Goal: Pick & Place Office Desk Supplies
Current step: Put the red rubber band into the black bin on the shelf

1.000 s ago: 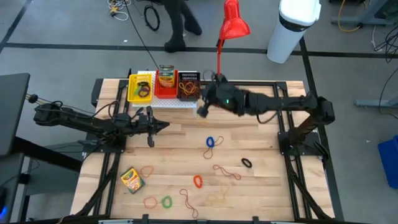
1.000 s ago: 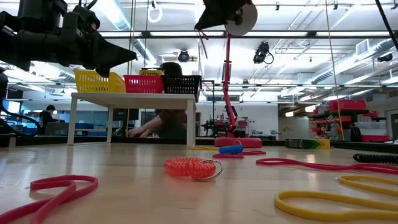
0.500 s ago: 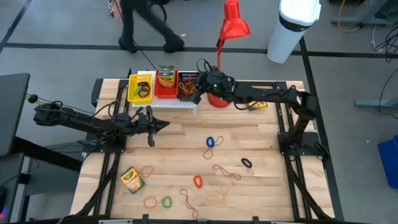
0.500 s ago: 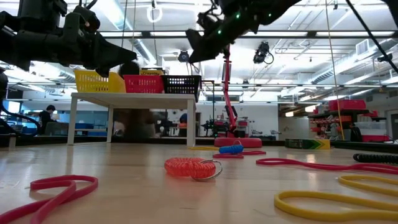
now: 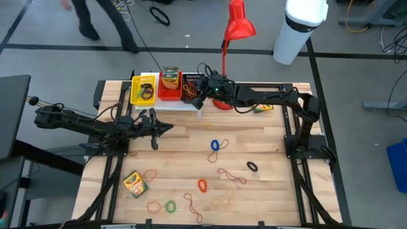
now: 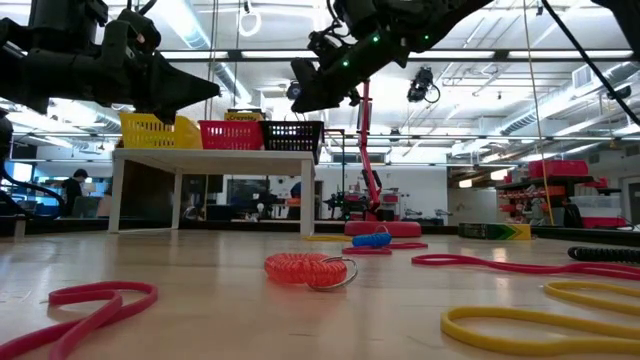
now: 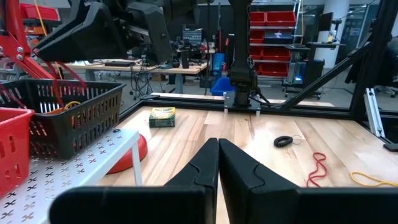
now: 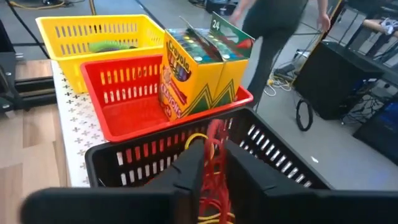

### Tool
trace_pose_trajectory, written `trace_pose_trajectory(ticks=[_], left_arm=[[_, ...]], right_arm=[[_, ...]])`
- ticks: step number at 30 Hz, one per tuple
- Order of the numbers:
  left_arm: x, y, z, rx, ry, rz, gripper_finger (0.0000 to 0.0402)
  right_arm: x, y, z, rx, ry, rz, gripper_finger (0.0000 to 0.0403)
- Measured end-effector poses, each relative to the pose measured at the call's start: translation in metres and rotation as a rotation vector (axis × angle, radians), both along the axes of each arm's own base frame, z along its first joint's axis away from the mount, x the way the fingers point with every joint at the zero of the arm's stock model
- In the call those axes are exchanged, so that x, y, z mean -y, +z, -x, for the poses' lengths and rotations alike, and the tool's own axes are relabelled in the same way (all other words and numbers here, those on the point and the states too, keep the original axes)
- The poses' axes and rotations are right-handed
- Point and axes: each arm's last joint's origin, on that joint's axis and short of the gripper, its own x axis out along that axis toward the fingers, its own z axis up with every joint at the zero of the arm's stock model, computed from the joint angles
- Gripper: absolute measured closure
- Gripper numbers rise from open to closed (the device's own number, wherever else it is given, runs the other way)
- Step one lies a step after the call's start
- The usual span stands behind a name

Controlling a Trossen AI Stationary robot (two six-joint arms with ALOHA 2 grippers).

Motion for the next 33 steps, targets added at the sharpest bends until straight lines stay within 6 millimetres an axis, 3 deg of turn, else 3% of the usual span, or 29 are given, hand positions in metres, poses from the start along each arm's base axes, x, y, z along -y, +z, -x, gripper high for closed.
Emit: trace_pose_trajectory(ticks=[5,9,13,19,27,31,33], left_arm=[[0.000,0.000,0.000,-0.003,0.000,0.000,0.0384],[0.000,-0.003,0.000,-0.026,-0.002,0.004,0.0384],[0.000,-0.005,0.000,-0.054,-0.002,0.008,0.0384],[0.000,-0.005,0.000,-0.047,-0.002,0.008,0.0384],[0.000,-0.005,0.000,-0.048,-0.002,0.008,0.0384],[0.000,-0.006,0.000,-0.062,-0.002,0.009,0.0384],[0.000,-0.008,0.000,-0.070,-0.003,0.030,0.0384]], right_arm=[[0.000,0.003,0.001,0.014,-0.007,0.005,0.0258],[-0.008,0.018,0.008,0.028,-0.006,0.007,0.0238],[-0.030,0.036,0.018,-0.001,0.031,0.031,0.0274],[-0.035,0.031,0.020,0.015,0.057,0.028,0.0391],[-0.027,0.031,0.025,-0.003,0.045,0.017,0.0398],[-0.047,0.043,0.043,-0.109,0.073,-0.007,0.0389],[-0.064,0.031,0.051,-0.197,0.088,-0.041,0.0393]])
